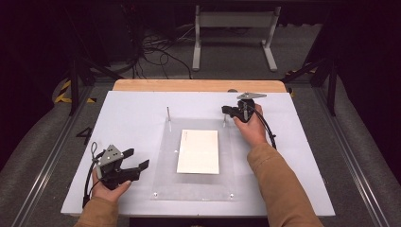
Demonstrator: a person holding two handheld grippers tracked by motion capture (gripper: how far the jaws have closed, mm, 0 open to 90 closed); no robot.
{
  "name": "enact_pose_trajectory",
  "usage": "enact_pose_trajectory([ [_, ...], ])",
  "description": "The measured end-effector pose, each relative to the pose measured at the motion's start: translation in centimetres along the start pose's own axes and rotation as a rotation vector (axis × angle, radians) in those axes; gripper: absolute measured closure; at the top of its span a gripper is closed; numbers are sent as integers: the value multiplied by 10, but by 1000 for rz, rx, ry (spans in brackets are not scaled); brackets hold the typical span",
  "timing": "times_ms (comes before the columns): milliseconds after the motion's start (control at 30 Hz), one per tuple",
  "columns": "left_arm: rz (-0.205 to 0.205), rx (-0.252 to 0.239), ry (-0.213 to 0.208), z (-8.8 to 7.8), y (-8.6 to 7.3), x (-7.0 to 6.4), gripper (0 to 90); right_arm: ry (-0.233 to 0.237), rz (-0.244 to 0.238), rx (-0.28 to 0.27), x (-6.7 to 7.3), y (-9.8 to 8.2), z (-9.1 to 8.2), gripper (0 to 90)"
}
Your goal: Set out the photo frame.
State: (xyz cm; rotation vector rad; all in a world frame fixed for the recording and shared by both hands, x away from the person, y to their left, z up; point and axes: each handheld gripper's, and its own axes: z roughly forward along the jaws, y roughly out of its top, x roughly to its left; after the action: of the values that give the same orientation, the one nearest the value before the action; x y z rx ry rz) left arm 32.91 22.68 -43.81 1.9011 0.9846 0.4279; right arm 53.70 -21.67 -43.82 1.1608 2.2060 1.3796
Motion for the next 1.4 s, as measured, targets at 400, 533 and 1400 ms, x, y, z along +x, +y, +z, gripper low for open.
enact_pose_trajectory([
  [400, 68, -17, -79, -5, -4, -6, 171, 28, 57, -17, -7, 0, 4, 852],
  [533, 130, 22, -64, -1, -5, -13, 135, 31, 86, -18, -10, 0, 6, 850],
  [1400, 371, -139, -210, 17, 1, -48, 154, 18, 113, -5, -9, 1, 8, 850],
])
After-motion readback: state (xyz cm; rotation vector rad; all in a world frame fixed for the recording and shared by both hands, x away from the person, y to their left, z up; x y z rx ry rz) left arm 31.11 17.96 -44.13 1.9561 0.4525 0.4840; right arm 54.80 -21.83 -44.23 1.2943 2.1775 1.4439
